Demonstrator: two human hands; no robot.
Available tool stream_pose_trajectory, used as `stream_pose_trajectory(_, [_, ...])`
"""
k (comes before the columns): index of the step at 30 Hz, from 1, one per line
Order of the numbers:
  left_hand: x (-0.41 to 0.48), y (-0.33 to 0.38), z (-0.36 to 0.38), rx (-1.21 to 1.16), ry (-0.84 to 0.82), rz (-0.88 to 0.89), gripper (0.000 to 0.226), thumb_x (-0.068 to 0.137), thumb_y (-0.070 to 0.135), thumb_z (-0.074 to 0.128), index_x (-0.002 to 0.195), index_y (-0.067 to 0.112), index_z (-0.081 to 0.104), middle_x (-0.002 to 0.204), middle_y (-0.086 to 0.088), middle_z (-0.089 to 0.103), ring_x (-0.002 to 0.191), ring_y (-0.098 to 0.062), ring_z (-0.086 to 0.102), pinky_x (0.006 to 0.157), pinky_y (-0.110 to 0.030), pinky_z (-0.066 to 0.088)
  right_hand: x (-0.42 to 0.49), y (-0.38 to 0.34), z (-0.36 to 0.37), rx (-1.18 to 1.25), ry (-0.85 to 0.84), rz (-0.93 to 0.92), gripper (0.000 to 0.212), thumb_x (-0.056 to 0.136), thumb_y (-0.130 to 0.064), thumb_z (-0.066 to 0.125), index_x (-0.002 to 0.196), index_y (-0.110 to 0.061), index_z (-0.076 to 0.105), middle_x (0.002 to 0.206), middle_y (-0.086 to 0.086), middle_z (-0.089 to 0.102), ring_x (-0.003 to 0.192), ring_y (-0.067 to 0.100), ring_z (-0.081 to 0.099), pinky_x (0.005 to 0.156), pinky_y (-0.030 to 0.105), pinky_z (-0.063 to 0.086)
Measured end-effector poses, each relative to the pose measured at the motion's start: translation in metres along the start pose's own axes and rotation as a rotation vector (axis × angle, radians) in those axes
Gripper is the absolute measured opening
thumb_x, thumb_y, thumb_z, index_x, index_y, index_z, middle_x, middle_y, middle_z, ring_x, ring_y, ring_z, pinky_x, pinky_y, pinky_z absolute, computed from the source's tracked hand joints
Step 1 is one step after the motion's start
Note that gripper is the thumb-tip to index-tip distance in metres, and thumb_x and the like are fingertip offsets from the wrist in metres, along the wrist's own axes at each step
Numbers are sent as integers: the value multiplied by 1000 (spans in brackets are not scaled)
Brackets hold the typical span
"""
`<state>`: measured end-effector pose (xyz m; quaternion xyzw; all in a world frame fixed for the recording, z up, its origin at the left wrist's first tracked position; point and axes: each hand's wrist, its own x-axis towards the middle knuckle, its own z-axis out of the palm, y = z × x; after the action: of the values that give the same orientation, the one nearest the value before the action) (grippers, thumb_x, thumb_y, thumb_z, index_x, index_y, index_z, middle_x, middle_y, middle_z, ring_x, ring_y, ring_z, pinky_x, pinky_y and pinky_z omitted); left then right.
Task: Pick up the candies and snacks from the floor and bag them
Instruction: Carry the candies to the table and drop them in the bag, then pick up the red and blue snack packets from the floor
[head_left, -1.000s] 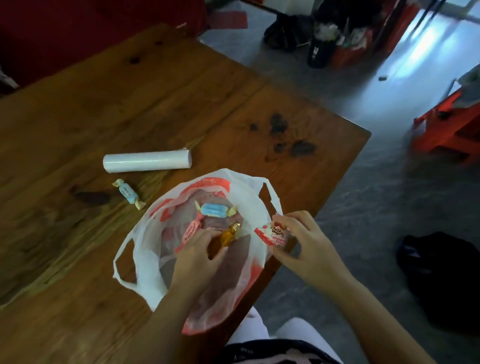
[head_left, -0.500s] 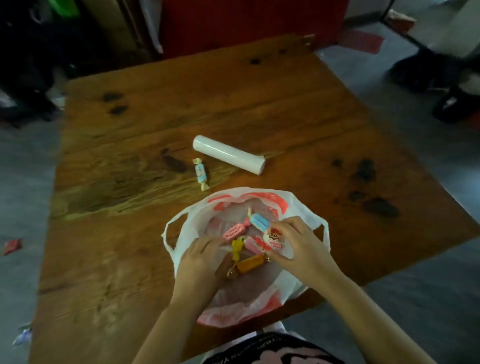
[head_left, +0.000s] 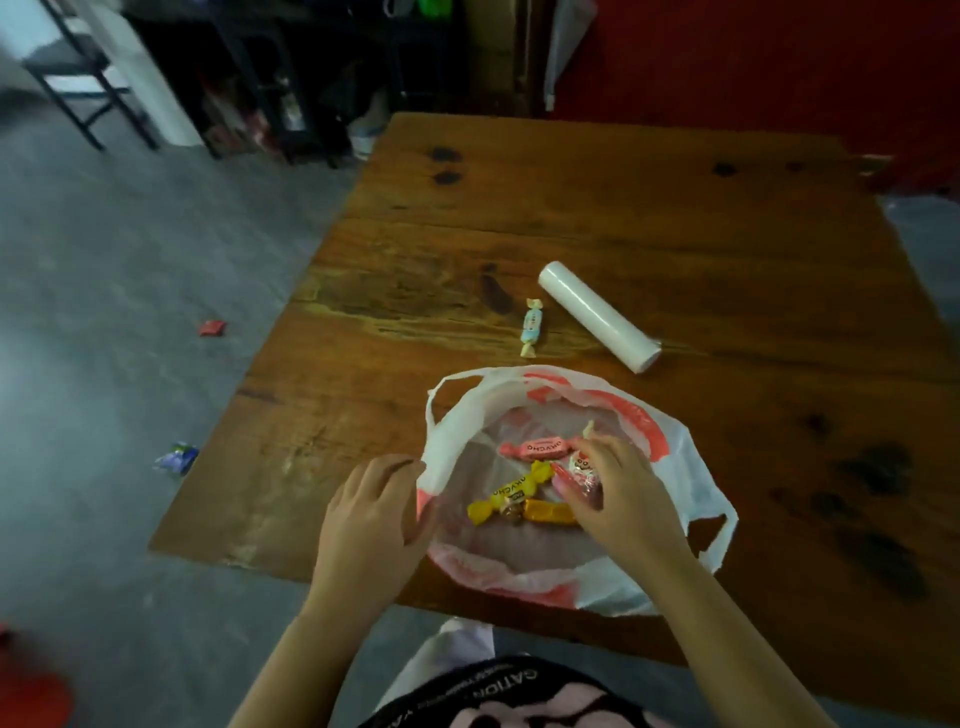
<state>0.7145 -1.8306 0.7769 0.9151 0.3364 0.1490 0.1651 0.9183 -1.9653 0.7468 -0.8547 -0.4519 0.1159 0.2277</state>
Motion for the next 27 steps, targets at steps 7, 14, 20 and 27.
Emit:
stream_pose_trajectory(7, [-62, -21, -29, 73, 223, -278, 38, 80, 35, 47, 97, 6, 64, 99, -11, 64, 84, -31, 60, 67, -42, 50, 11, -68, 17, -35, -24, -337, 34, 78, -31, 58, 105, -10, 63, 101, 12, 67, 93, 27, 62, 75, 33, 51])
stream_pose_trajectory(14, [-137, -63, -57, 162, 393, -536, 38, 81, 33, 47, 93, 2, 65, 91, -12, 66, 79, -30, 60, 65, -38, 48, 7, -159, 57, 23, -155, -631, 35, 81, -32, 48, 103, -9, 64, 99, 10, 65, 92, 25, 61, 78, 36, 52])
stream_pose_trajectory(20, [-188, -127, -78, 134, 427, -713, 40, 80, 33, 45, 93, 1, 66, 92, -14, 66, 79, -31, 61, 66, -40, 50, 3, -241, 113, -30, -291, -791, 32, 79, -30, 50, 98, -9, 65, 96, 10, 66, 88, 26, 62, 71, 34, 53])
stream_pose_trajectory(27, [-253, -252, -133, 107, 447, -842, 40, 79, 32, 45, 94, 1, 65, 93, -13, 66, 81, -29, 61, 71, -37, 49, -11, -382, 200, -69, -385, -884, 37, 74, -35, 44, 90, -11, 67, 88, 9, 67, 80, 27, 65, 67, 31, 54])
